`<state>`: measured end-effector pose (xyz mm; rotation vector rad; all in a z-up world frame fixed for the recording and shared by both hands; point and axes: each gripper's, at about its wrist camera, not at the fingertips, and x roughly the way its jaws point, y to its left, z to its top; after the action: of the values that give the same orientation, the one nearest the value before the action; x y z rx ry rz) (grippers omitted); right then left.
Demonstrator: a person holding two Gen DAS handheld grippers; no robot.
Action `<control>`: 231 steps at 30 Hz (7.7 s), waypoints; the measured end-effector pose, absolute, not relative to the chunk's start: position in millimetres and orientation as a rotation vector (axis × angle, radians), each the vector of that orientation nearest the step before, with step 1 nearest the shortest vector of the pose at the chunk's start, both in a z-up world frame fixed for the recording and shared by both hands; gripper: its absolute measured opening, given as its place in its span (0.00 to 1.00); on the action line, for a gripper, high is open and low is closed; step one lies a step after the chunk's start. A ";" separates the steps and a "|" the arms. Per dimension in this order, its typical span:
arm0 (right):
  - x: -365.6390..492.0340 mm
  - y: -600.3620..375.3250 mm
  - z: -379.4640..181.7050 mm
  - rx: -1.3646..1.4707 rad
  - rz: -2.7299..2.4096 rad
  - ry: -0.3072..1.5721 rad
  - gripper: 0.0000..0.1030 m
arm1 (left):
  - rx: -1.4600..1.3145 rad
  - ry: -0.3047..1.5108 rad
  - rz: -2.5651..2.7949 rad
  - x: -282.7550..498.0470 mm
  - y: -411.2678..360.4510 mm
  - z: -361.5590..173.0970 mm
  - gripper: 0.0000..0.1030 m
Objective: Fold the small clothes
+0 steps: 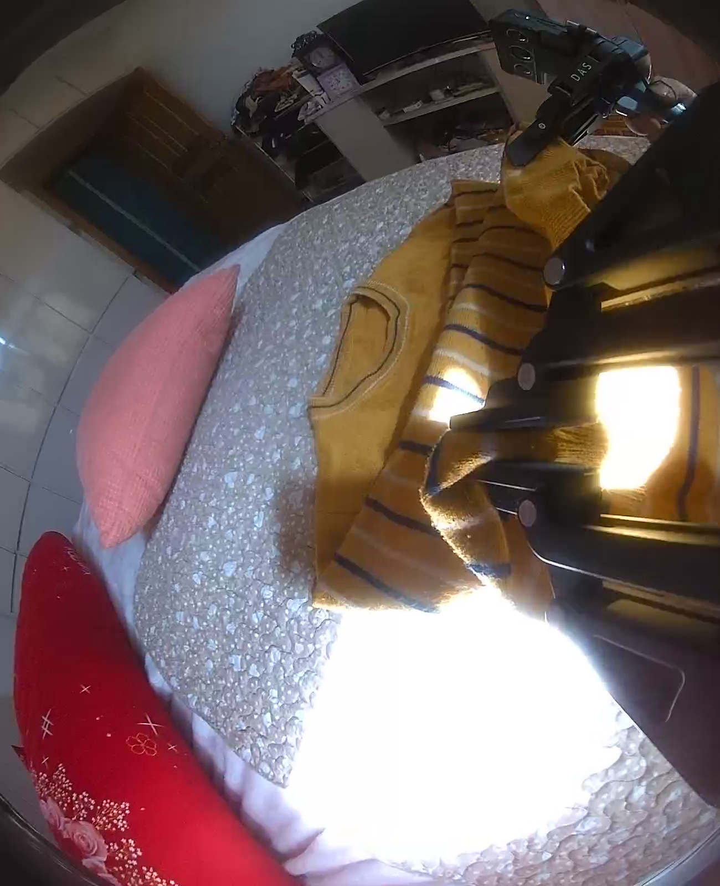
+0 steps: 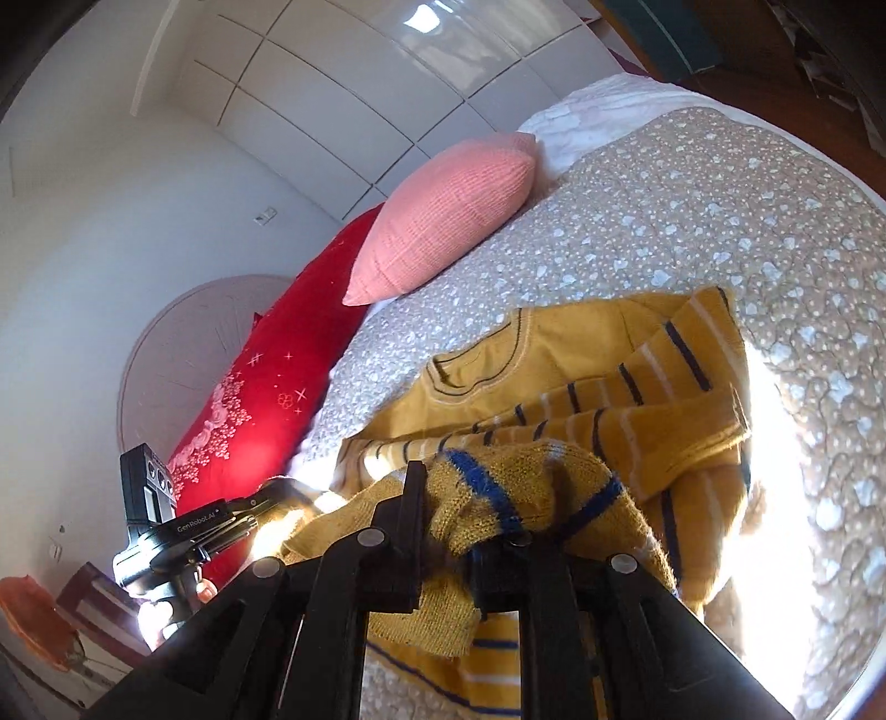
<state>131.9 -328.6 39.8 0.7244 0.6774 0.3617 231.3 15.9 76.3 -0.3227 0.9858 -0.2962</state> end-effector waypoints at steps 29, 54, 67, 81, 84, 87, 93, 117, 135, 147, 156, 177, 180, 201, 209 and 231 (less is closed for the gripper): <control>193.2 -295.2 68.8 0.620 0.238 0.729 0.65 | -0.225 0.914 -0.153 184.9 67.9 38.2 0.72; 315.2 -33.2 41.3 0.117 0.377 0.931 0.37 | -0.456 0.955 -0.195 186.6 115.5 -11.4 0.01; 118.9 -307.6 48.4 0.262 0.019 0.882 0.39 | -0.342 0.737 -0.102 147.7 105.8 43.7 0.58; 85.0 -359.9 42.8 0.190 -0.231 0.873 0.49 | -0.324 0.825 -0.158 156.7 100.4 28.7 0.68; 66.9 -352.3 45.9 0.254 -0.157 0.866 0.58 | -0.299 0.835 -0.191 157.4 90.4 27.4 0.68; 56.3 -344.6 25.6 0.262 -0.124 0.899 0.59 | -0.277 0.843 -0.202 156.3 84.6 26.4 0.68; 57.8 -336.4 2.3 0.351 0.018 0.939 0.11 | -0.319 0.860 -0.186 157.3 92.5 22.8 0.68; 146.9 -130.5 61.8 0.148 0.273 0.863 0.58 | -0.525 0.926 -0.252 159.7 123.9 12.2 0.18; 234.7 41.9 -23.9 -0.425 -0.024 0.961 0.45 | -0.685 0.875 -0.071 161.2 204.9 7.5 0.49; 189.3 -163.8 79.8 0.077 0.057 0.799 0.15 | -0.614 0.888 -0.119 153.6 163.6 15.6 0.50; 130.1 -394.2 18.5 0.609 0.009 0.748 0.14 | -0.432 0.990 -0.286 139.9 48.1 16.5 0.51; 74.4 -358.4 65.2 0.400 0.325 0.617 0.35 | -0.161 0.990 -0.335 124.9 -76.1 47.3 0.63; 88.4 -348.7 25.7 0.335 0.237 0.774 0.28 | -0.157 0.969 -0.335 124.4 -76.9 57.8 0.63; 135.3 -413.9 -31.5 0.698 0.217 0.702 0.71 | -0.293 1.141 -0.673 214.5 -154.7 -1.5 0.93; 134.9 -371.7 11.7 0.768 0.426 0.620 0.41 | -0.310 1.025 -0.662 192.9 -117.8 64.9 0.49; 68.0 -302.7 72.0 0.416 0.299 0.542 0.60 | -0.196 0.881 -0.318 65.1 -17.4 57.9 0.80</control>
<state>68.0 -302.7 72.0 0.4157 0.5422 0.2987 65.1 -17.4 57.9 -0.1956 0.8807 -0.3183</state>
